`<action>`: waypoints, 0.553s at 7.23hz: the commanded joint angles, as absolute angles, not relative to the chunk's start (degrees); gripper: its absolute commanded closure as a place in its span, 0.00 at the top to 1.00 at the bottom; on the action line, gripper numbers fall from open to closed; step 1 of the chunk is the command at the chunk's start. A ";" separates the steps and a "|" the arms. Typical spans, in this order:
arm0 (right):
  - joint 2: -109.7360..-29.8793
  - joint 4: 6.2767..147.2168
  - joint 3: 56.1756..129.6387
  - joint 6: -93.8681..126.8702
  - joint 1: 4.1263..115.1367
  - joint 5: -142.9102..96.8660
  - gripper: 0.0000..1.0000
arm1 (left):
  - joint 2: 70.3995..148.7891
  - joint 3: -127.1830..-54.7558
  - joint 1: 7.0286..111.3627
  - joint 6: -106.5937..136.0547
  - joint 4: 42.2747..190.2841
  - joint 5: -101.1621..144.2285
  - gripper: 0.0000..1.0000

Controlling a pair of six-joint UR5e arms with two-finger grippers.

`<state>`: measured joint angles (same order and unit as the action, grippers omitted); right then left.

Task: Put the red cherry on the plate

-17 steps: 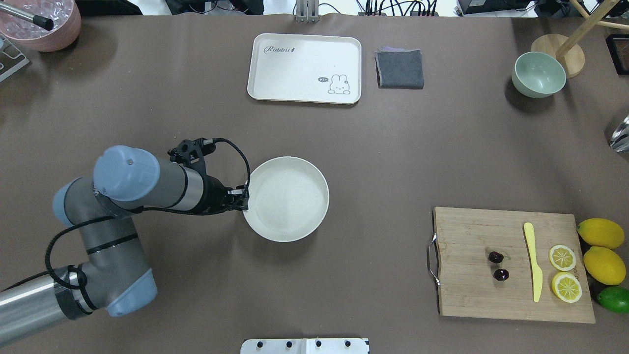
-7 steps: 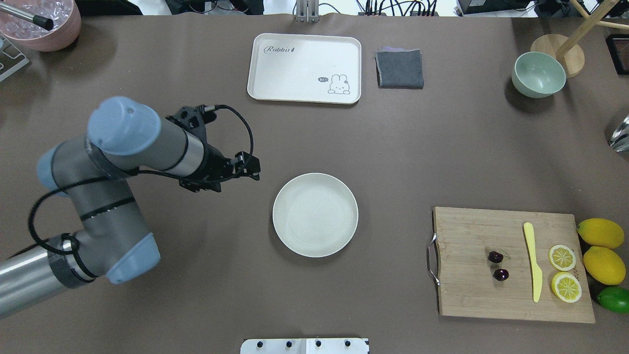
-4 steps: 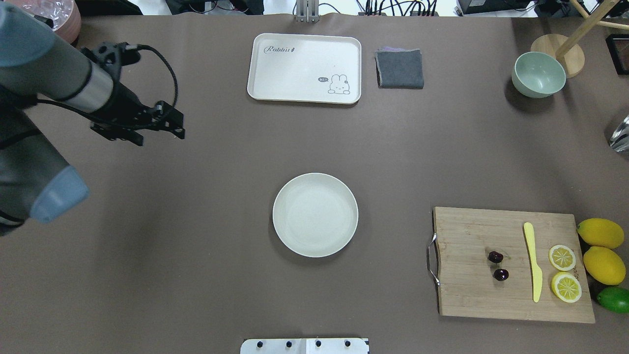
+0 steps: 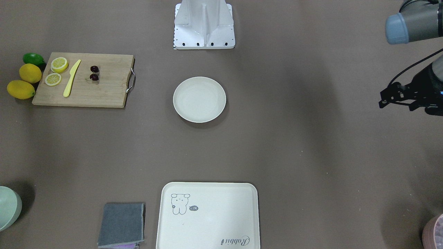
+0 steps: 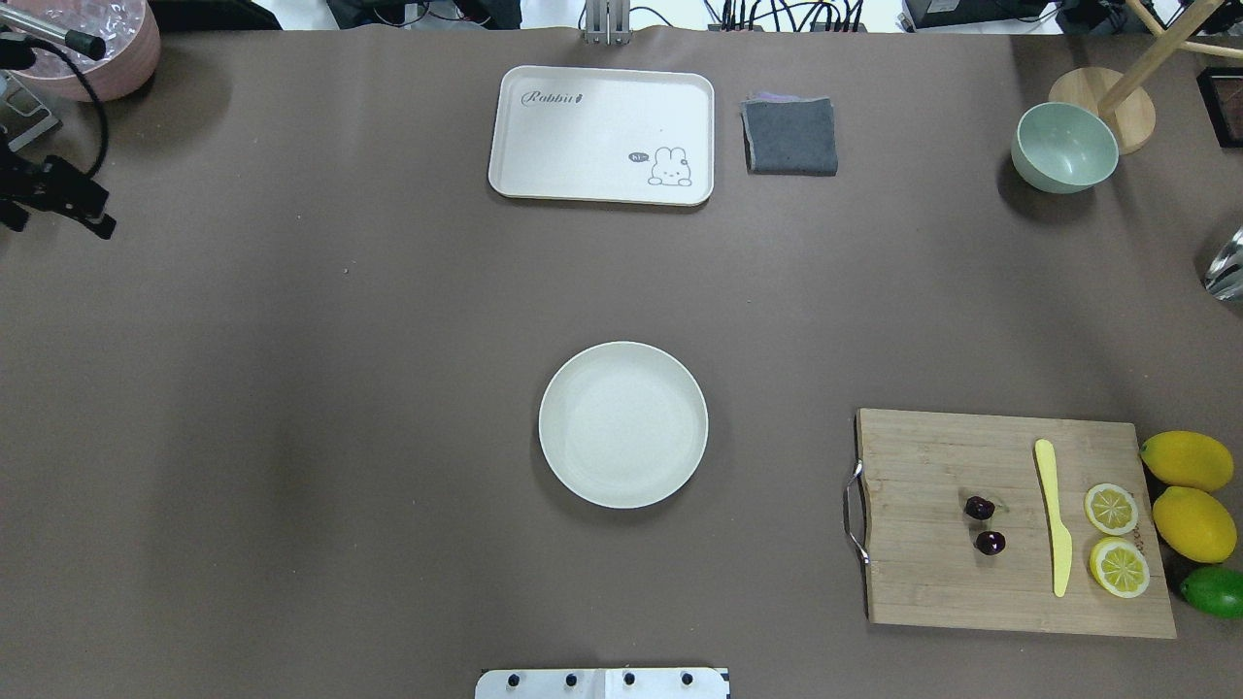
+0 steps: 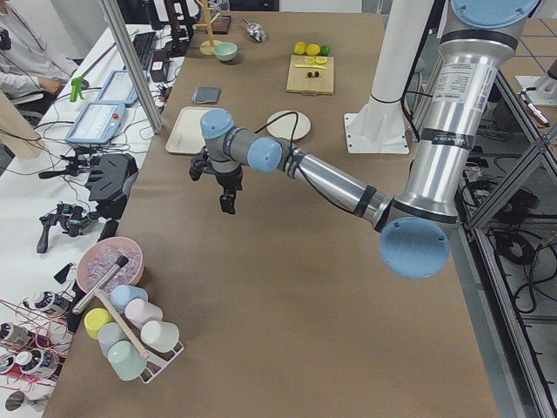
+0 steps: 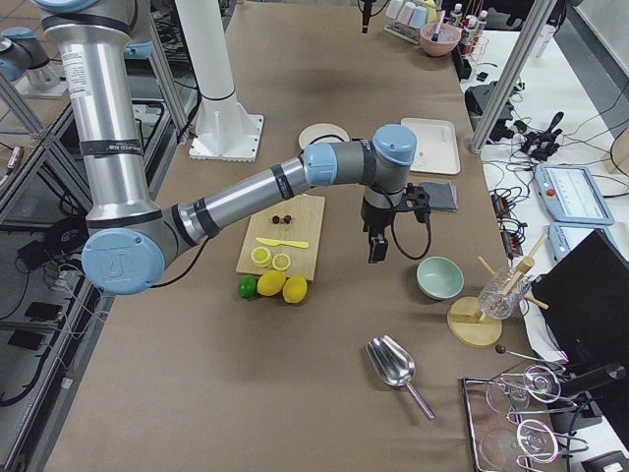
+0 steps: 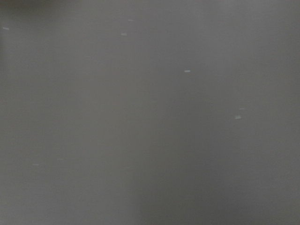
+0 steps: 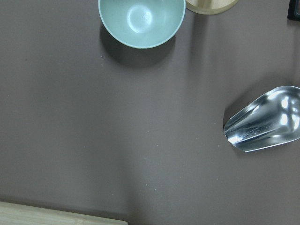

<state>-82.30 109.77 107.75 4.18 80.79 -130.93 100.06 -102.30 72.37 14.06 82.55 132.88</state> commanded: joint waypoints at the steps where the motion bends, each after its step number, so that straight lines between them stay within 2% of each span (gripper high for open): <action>1: -84.97 109.61 109.49 3.70 80.68 -133.15 1.00 | 96.95 -100.89 77.59 4.31 81.48 132.98 0.99; 4: -84.82 109.69 112.59 4.40 79.55 -133.50 1.00 | 93.35 -106.77 77.69 4.57 81.48 132.63 0.99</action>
